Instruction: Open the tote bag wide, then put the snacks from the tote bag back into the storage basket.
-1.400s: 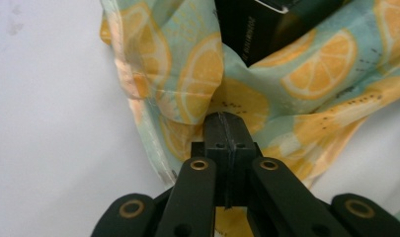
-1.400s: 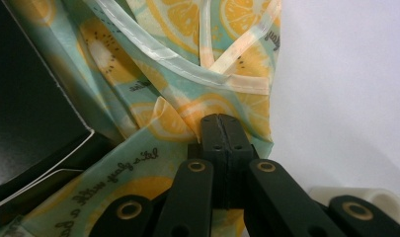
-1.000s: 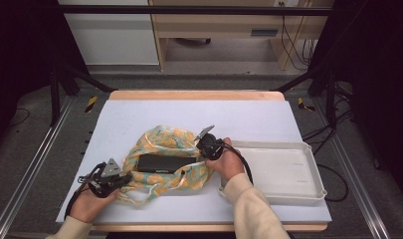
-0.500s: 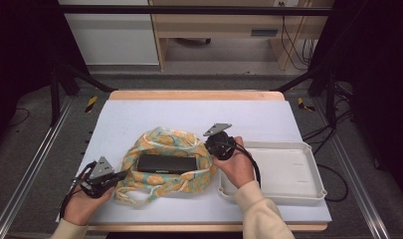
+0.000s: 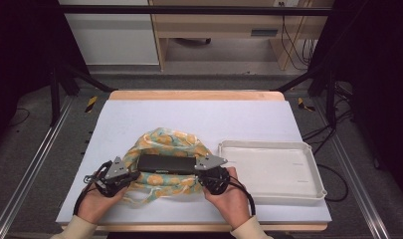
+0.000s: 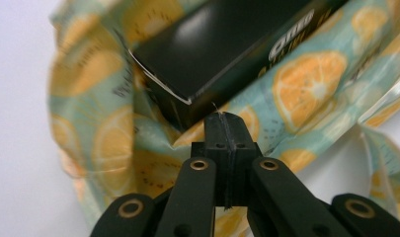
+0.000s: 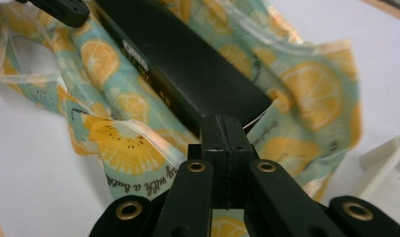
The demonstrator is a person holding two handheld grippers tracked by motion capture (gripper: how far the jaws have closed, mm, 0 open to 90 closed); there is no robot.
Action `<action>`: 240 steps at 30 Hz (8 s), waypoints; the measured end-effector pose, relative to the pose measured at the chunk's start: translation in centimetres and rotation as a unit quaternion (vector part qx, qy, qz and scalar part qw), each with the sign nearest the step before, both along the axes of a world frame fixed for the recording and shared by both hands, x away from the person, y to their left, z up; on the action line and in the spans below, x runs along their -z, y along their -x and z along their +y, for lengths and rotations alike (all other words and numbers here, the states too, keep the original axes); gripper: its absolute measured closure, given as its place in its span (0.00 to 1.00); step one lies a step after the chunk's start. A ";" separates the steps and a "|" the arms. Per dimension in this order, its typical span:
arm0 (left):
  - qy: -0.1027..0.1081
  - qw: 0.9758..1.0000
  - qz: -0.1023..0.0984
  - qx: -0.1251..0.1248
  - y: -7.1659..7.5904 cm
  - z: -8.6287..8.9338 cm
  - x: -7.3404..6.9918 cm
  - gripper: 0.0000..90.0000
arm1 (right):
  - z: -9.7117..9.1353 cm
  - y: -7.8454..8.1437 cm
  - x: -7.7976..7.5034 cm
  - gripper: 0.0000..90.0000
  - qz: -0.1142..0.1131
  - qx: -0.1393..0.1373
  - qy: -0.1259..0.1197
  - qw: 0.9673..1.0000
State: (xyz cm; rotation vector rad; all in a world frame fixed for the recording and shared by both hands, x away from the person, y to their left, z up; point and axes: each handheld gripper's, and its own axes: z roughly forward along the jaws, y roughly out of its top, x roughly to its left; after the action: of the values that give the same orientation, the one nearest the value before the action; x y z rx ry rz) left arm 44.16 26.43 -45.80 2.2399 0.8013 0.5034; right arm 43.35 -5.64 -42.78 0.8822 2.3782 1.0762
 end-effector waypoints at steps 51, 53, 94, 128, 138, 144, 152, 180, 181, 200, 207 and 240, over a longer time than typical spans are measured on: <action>0.037 0.999 -0.009 0.010 0.8 -0.1 -2.1 0.99 | -1.3 0.8 1.9 1.00 0.014 0.013 0.011 1.000; 0.036 0.999 -0.009 0.009 0.8 -0.1 -2.1 0.99 | -1.6 0.8 1.8 1.00 0.011 0.016 0.010 1.000; -0.120 0.977 0.011 0.175 -6.3 -3.5 -8.2 0.17 | -11.0 2.8 1.5 0.08 -0.021 0.111 -0.025 0.993; -0.224 0.932 0.067 0.276 -8.3 -5.9 -6.4 0.36 | -10.8 2.8 2.0 0.10 -0.010 0.108 -0.004 0.994; -0.240 0.924 0.095 0.282 -9.5 -6.3 -4.4 0.35 | -10.7 2.8 2.1 0.10 -0.004 0.105 -0.001 0.995; -0.246 0.920 0.103 0.287 -9.7 -6.5 -3.4 0.37 | -10.7 2.8 2.2 0.10 -0.002 0.105 0.001 0.995; -0.244 0.918 0.089 0.299 -9.4 -6.0 -3.7 0.46 | -10.7 2.7 2.2 0.10 0.001 0.105 0.001 0.994; -0.180 0.935 0.042 0.304 -7.7 -4.7 -8.7 0.48 | -10.1 2.4 0.3 0.15 0.013 0.074 0.036 0.997; -0.179 0.936 0.042 0.301 -7.7 -4.8 -8.8 0.48 | -10.2 2.3 0.0 0.15 0.010 0.073 0.039 0.997; -0.177 0.938 0.038 0.294 -7.3 -5.9 -11.2 0.48 | -9.8 -1.3 -6.2 0.11 0.048 -0.036 0.105 0.993; -0.180 0.936 0.040 0.300 -7.2 -6.8 -11.2 0.48 | -9.2 -2.8 -7.0 0.09 0.059 -0.077 0.123 0.988; -0.192 0.927 0.039 0.321 -6.8 -11.7 -11.5 0.48 | -7.2 -4.6 -9.0 0.12 0.085 -0.185 0.150 0.968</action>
State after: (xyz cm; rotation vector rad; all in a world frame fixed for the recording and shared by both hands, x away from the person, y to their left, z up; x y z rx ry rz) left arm 50.94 14.76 -34.27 2.7120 -0.0418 0.2612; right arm 47.93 -12.83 -33.75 0.4498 2.8285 0.7499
